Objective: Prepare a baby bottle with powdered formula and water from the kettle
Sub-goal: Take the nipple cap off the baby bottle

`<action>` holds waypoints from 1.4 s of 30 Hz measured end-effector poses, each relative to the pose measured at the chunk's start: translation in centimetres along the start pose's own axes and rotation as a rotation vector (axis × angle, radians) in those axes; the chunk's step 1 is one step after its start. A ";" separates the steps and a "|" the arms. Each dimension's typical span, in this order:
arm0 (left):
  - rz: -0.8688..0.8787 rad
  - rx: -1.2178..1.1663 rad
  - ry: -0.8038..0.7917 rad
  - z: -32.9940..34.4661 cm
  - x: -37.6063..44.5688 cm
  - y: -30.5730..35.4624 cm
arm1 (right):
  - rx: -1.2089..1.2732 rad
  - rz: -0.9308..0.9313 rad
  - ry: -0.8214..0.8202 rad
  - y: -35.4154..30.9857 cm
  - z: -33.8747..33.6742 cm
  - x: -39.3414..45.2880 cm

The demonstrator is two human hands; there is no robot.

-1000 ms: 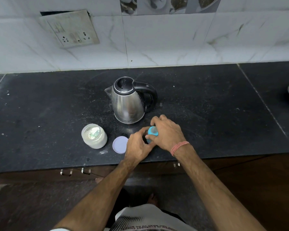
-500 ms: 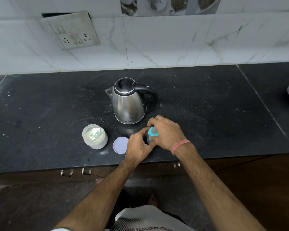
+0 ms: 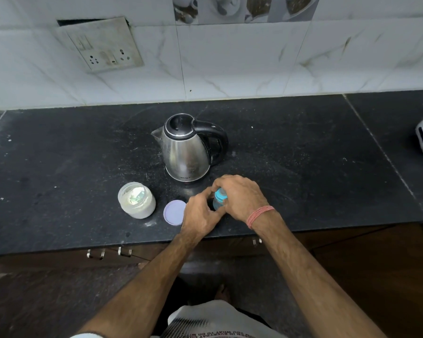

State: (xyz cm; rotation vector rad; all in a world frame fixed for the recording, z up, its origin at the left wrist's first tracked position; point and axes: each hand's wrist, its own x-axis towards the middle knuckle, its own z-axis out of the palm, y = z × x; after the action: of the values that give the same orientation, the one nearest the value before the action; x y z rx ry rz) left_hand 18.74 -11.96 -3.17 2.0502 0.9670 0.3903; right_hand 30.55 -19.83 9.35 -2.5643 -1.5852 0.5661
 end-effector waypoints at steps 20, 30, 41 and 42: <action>0.019 -0.035 -0.016 0.0 0.0 -0.1 | 0.089 0.066 0.083 0.8 0.9 -0.1; 0.013 -0.007 -0.031 -0.2 0.0 -0.2 | 0.250 0.063 0.177 1.7 2.1 -0.2; 0.003 0.013 -0.035 -0.1 0.2 -0.3 | 0.407 0.151 0.308 4.5 2.1 -0.7; 0.000 0.017 -0.040 -0.1 0.3 -0.4 | 0.395 0.164 0.317 4.9 2.3 -0.7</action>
State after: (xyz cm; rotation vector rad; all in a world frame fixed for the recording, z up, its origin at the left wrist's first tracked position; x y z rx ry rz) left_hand 18.71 -11.55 -3.44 2.0654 0.9493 0.3409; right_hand 33.61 -23.00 6.20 -2.3498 -1.0500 0.4079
